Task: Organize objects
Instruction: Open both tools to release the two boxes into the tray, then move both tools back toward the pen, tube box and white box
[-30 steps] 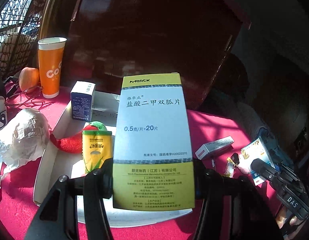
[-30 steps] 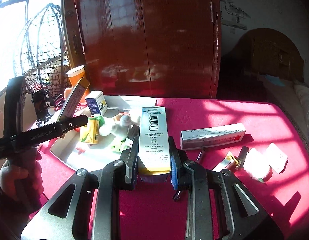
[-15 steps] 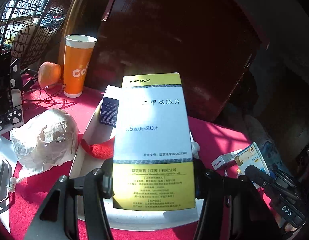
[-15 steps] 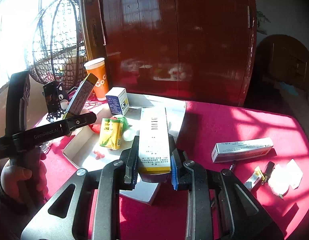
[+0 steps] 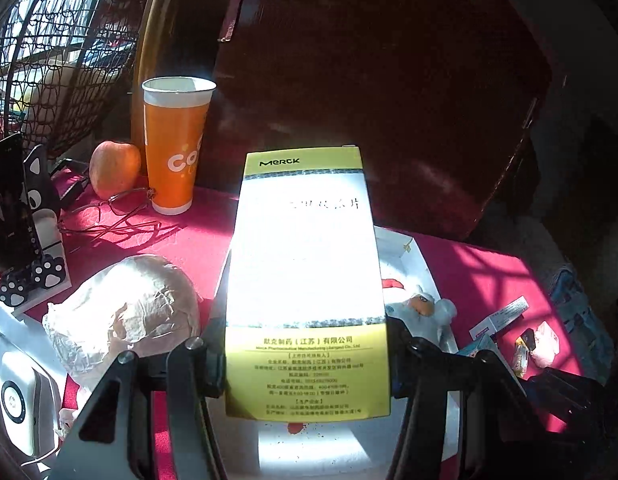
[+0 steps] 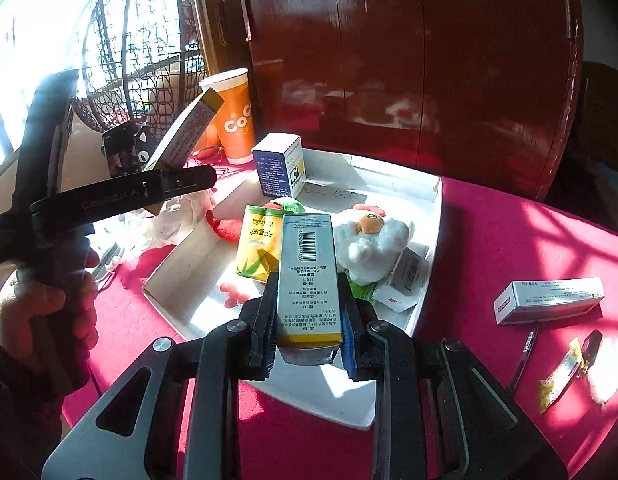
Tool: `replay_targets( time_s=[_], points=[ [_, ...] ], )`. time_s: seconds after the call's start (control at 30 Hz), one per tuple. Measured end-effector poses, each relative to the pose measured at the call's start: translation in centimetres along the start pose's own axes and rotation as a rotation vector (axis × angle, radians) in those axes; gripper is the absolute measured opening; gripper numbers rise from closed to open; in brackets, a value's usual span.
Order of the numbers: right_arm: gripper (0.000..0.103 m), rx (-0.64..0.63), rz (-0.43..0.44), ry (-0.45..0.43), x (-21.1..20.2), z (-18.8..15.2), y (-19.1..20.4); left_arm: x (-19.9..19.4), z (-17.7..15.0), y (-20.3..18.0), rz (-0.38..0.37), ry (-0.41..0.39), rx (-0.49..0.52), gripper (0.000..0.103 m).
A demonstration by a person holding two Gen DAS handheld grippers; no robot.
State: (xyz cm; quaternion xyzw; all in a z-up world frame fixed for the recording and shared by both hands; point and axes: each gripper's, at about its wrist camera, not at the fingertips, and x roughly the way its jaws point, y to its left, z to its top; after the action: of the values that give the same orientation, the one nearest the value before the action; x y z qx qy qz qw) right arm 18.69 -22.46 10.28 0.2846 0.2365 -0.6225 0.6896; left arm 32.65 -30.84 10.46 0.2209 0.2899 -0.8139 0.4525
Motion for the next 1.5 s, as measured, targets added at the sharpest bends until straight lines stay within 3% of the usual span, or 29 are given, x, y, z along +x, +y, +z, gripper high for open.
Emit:
replay_targets(
  time_s=[0.2,0.37,0.4,0.43,0.47,0.5,0.53,0.63,0.77,0.9,1.1,1.27,1.37,1.5],
  points=[
    [0.024,-0.010,-0.012,0.038,2.1,-0.4,1.2,4.3,1.2,-3.1,0.024,0.070,0.102,0.056],
    [0.025,-0.002,-0.034,0.049,3.4,-1.0,1.4,5.5,1.1,-4.0,0.046,0.080,0.112,0.056],
    [0.027,-0.007,-0.042,0.045,3.5,-1.1,1.5,5.3,1.0,-4.1,0.051,0.067,0.115,0.063],
    [0.038,-0.009,-0.052,0.041,3.4,-1.1,1.4,5.0,1.0,-4.1,0.064,0.048,0.119,0.072],
    [0.048,-0.005,-0.057,0.037,3.3,-1.2,1.4,4.6,1.0,-4.1,0.076,0.027,0.120,0.096],
    [0.075,0.001,-0.063,0.030,3.1,-1.2,1.2,4.1,1.0,-3.9,0.078,0.001,0.115,0.103],
    [0.092,0.006,-0.072,0.020,2.9,-1.2,1.1,3.6,1.1,-3.7,0.085,-0.015,0.112,0.103],
    [0.096,0.030,-0.098,-0.007,1.8,-1.3,0.4,2.4,1.5,-3.6,0.111,-0.031,0.102,0.103],
    [0.096,0.128,-0.116,-0.061,-0.6,-1.5,-2.2,-0.2,2.1,-4.2,0.063,-0.061,0.091,0.103],
    [0.096,0.255,-0.128,-0.101,-3.9,-2.7,-5.7,-3.1,2.6,-6.6,-0.068,-0.043,0.068,0.103],
    [0.096,0.411,-0.196,-0.131,-8.5,-5.9,-11.5,-9.9,2.6,-14.8,-0.489,0.073,0.073,0.103],
    [0.096,0.512,-0.256,-0.159,-11.9,-8.5,-15.3,-16.7,1.5,-22.5,-0.723,0.139,0.172,0.103],
    [0.096,0.558,-0.279,-0.164,-13.1,-9.7,-17.2,-19.5,0.6,-26.1,-0.828,0.199,0.199,0.103],
    [0.096,0.617,-0.290,-0.177,-14.5,-11.1,-19.2,-22.2,-0.6,-29.6,-0.885,0.194,0.263,0.103]
  ],
)
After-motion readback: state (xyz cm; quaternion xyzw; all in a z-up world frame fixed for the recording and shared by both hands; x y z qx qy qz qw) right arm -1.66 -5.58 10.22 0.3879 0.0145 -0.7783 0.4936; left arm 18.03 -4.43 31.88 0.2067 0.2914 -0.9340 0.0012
